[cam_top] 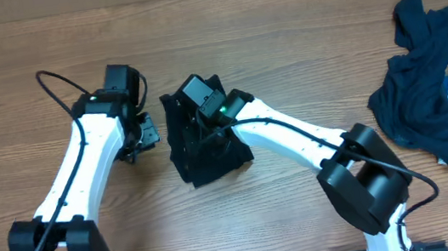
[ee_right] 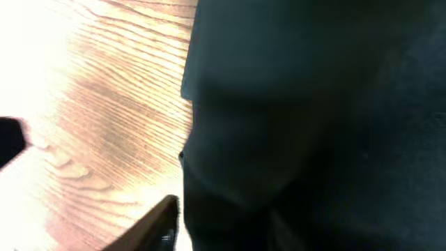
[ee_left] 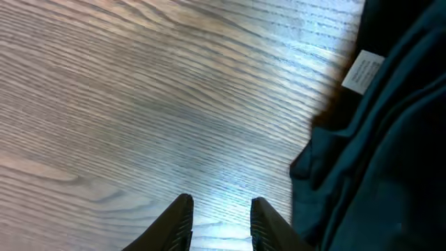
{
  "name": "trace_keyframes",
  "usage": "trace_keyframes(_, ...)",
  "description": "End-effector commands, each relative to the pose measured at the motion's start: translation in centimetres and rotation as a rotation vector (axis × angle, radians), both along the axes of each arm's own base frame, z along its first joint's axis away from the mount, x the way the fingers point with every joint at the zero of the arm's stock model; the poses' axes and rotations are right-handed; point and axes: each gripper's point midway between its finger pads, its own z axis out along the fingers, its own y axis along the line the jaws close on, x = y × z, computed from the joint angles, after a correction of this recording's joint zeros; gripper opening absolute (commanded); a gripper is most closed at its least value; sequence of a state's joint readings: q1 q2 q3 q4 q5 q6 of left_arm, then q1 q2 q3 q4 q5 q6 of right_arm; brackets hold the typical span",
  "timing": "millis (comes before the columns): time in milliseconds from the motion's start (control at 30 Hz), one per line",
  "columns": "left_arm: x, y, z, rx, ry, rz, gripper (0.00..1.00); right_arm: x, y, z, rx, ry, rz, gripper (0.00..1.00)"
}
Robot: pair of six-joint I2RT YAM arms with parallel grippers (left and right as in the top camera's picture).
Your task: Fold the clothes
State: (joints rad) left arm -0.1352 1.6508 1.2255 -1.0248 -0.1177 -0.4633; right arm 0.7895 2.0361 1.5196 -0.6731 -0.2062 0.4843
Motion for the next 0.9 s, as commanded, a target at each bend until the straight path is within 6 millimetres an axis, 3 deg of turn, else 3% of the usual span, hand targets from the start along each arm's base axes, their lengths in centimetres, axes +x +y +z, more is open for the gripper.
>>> trace_keyframes(0, 0.6, 0.3, 1.2, 0.018, -0.036, -0.014, 0.31, -0.6, 2.0, 1.1, 0.032, -0.039, 0.058, 0.56)
trace_keyframes(167, 0.9, 0.3, 1.3, 0.016, -0.047, -0.013, 0.31, -0.9, 2.2, 1.0, 0.028, -0.046, 0.081, 0.57)
trace_keyframes(267, 2.8, 0.2, 3.6, 0.004, -0.118, -0.004, 0.33, -0.7, 2.4, 1.1, 0.036, -0.054, 0.083, 0.61)
trace_keyframes(367, 5.7, -2.1, 7.0, -0.122, -0.235, -0.044, 0.39, -0.9, 3.2, 0.3, 0.040, -0.080, 0.139, 0.62)
trace_keyframes(400, 6.5, -3.6, 7.4, -0.201, -0.268, -0.066, 0.40, -1.2, 3.4, -0.6, 0.031, -0.068, 0.146, 0.62)
trace_keyframes(500, 8.0, -5.3, 7.3, -0.302, -0.300, -0.081, 0.40, -1.2, 3.3, -1.2, 0.021, -0.059, 0.149, 0.62)
trace_keyframes(533, 8.2, -5.7, 7.1, -0.323, -0.300, -0.088, 0.37, -1.3, 3.3, -1.2, 0.020, -0.058, 0.150, 0.57)
trace_keyframes(633, 8.6, -6.1, 4.9, -0.339, -0.248, -0.086, 0.13, -1.4, 3.2, -1.3, 0.014, -0.052, 0.150, 0.46)
trace_keyframes(733, 9.0, -6.2, 3.0, -0.336, -0.213, -0.080, 0.10, -1.7, 2.9, -1.5, 0.004, -0.036, 0.152, 0.24)
trace_keyframes(867, 9.4, -6.7, 1.3, -0.360, -0.183, -0.078, 0.08, -1.8, 2.8, -1.6, -0.002, -0.032, 0.152, 0.13)
